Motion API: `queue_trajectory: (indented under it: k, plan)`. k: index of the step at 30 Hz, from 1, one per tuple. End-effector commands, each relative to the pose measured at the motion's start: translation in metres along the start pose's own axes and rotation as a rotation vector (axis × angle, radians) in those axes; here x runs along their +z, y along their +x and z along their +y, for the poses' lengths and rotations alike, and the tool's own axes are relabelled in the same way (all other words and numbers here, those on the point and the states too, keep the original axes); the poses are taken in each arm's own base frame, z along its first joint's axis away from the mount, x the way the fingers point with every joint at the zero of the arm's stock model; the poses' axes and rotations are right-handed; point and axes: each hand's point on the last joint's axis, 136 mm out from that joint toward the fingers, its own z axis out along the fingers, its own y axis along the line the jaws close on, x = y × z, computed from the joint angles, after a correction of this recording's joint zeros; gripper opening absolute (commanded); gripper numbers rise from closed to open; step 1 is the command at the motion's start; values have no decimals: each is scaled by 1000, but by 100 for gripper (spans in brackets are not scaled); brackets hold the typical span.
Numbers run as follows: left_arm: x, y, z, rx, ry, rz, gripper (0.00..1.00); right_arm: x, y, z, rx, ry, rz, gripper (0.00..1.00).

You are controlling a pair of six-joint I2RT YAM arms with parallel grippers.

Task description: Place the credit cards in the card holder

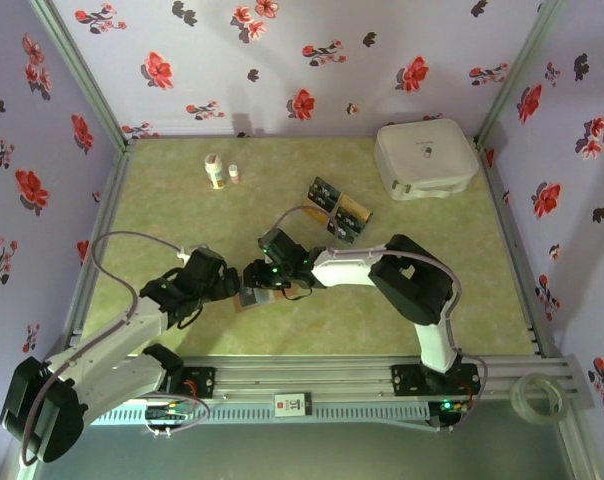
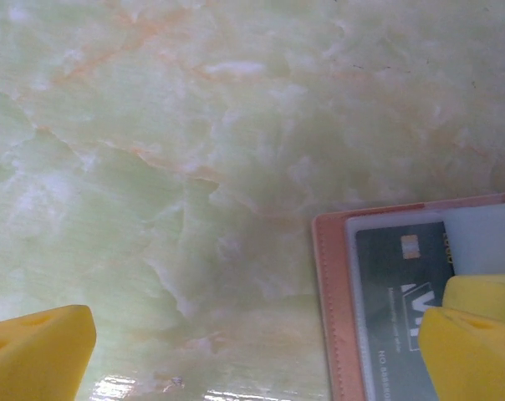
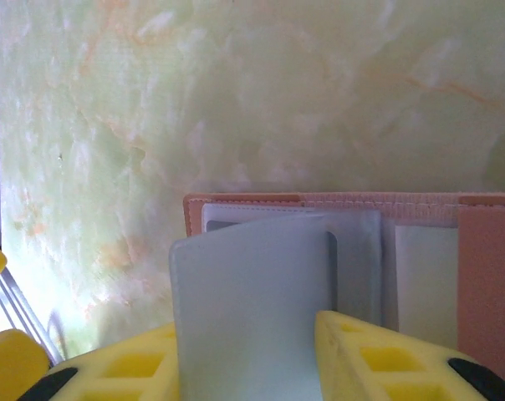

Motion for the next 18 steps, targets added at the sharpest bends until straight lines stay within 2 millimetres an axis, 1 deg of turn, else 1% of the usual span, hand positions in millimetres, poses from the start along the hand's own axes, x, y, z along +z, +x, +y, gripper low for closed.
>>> queue_trajectory:
  k: [1, 6, 8, 10, 14, 16, 18]
  plan:
    - [2, 7, 14, 0, -54, 18, 100, -4, -5, 19, -7, -44, -8, 40]
    - [1, 4, 12, 8, -53, 19, 100, -19, -15, 40, -33, -72, -29, 48]
    - [-1, 0, 11, 9, -53, 15, 100, -24, -20, 49, -42, -80, -35, 49]
    - [-3, -3, 10, 7, -50, 9, 100, -24, -22, 54, -48, -88, -36, 49]
    - [-6, -5, 11, -6, -47, -3, 100, -24, -26, 58, -56, -97, -32, 49]
    - [-6, -5, 11, -6, -48, -1, 100, -33, -32, 55, -62, -85, -51, 49]
    - [-5, -4, 11, -4, -46, 4, 100, -47, -41, 49, -72, -66, -72, 49]
